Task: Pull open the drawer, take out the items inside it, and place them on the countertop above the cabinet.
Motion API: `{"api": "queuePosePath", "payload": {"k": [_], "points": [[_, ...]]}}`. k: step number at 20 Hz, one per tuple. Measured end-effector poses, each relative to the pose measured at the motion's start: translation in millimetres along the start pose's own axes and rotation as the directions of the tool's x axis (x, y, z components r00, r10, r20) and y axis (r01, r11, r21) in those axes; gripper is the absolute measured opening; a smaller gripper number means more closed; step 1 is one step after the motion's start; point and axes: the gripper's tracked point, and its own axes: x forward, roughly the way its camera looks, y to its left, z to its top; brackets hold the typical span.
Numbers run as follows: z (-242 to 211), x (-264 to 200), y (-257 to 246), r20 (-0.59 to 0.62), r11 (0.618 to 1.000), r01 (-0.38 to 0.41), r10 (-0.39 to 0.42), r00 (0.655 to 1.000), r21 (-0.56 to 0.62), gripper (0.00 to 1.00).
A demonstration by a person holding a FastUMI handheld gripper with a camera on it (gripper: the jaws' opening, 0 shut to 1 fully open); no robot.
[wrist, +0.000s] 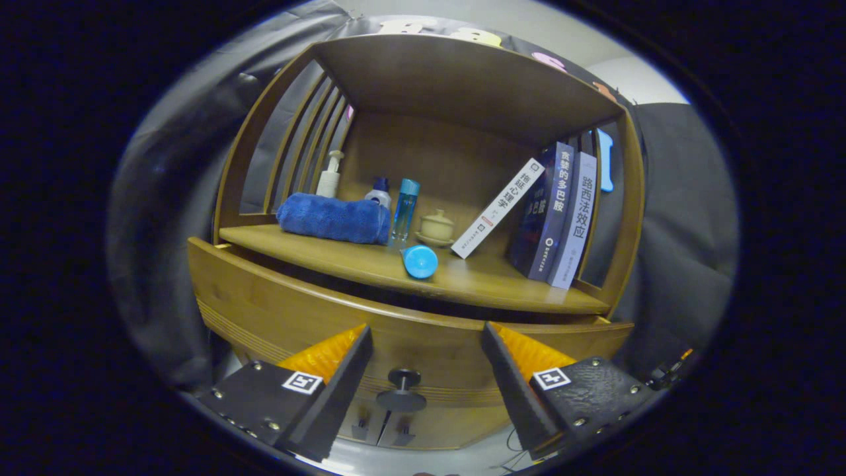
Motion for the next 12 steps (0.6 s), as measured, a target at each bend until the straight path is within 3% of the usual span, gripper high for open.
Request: {"api": "queuePosePath", "payload": {"k": [12], "points": [[3,23,2,-0.001,1.000,0.004,-0.004,1.000,0.004,1.00]]}}
